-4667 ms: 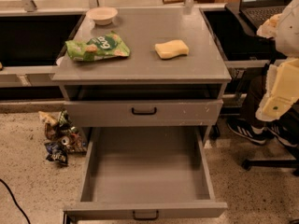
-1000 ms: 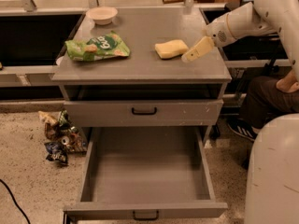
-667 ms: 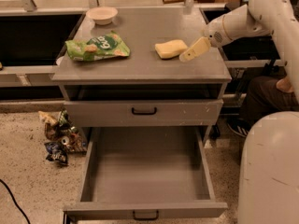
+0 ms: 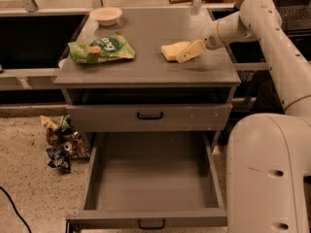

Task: Place sponge into middle drawer

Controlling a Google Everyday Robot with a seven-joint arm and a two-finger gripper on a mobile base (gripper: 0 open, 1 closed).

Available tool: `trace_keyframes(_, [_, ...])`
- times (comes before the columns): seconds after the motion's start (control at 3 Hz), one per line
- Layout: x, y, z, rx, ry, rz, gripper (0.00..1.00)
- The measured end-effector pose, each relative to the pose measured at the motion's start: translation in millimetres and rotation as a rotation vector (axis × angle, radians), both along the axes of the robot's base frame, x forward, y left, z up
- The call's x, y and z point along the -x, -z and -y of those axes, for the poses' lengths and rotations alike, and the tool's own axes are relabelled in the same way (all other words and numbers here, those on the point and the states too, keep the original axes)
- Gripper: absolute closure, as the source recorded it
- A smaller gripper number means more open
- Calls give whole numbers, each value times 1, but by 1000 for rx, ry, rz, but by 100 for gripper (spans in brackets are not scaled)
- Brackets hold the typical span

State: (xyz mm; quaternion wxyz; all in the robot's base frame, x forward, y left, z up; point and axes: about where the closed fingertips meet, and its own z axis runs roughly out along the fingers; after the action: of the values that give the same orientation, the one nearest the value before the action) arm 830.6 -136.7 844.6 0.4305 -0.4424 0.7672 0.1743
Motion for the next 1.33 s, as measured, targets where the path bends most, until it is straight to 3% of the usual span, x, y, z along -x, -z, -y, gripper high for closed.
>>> trace_keyframes(0.33, [-4, 6, -6, -3, -6, -5, 0])
trace_keyframes(1.0, [-6, 15, -22, -12, -38, -18, 42])
trace_keyframes(1.33, [1, 3, -30, -27, -71, 9, 65])
